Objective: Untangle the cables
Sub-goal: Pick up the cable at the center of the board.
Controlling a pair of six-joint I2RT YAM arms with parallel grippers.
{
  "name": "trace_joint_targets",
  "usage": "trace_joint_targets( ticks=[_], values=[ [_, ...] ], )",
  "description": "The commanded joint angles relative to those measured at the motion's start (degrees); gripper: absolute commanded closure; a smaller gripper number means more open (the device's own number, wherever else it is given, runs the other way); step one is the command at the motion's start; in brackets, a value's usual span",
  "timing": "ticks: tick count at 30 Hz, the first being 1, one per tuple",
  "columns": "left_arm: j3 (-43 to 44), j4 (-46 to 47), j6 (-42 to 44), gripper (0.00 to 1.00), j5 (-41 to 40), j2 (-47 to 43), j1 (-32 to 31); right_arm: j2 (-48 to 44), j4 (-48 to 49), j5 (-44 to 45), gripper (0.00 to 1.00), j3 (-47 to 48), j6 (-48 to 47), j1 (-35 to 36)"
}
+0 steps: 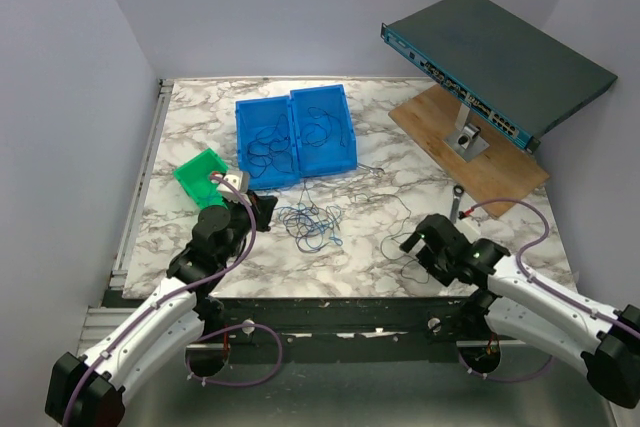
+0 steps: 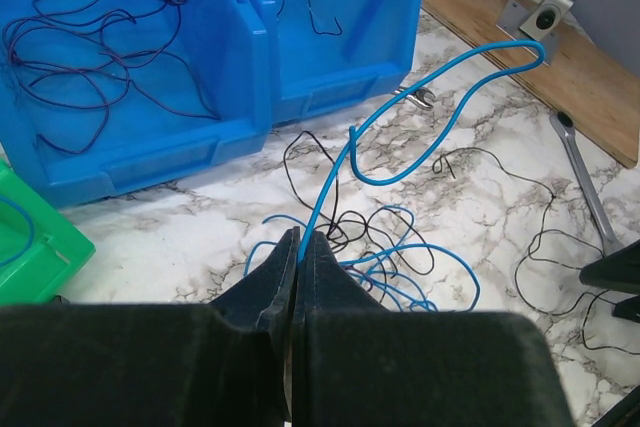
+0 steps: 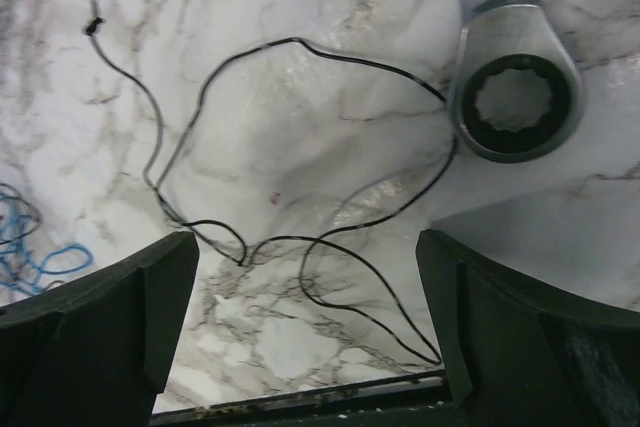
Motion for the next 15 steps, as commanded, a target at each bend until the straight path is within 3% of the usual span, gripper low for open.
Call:
trace_joint_targets(
  ticks=[1,8,15],
  values=[
    [-0.4,0.8,0.8,1.00,-0.5,0.2,-0.4,-4.0,7.7,1.0,0.00,-3.3,1.9,0.2],
    [-0.5,0.8,1.0,1.00,-0.7,0.0,-0.5,-6.1,11.3,5.3,0.00,-4.0,1.4,0.2],
    [-0.4,0.5,1.2,1.00,-0.8,0.1,-0.5,4.3,11.4,6.7,0.00,0.7,2.8,0.2]
  ],
)
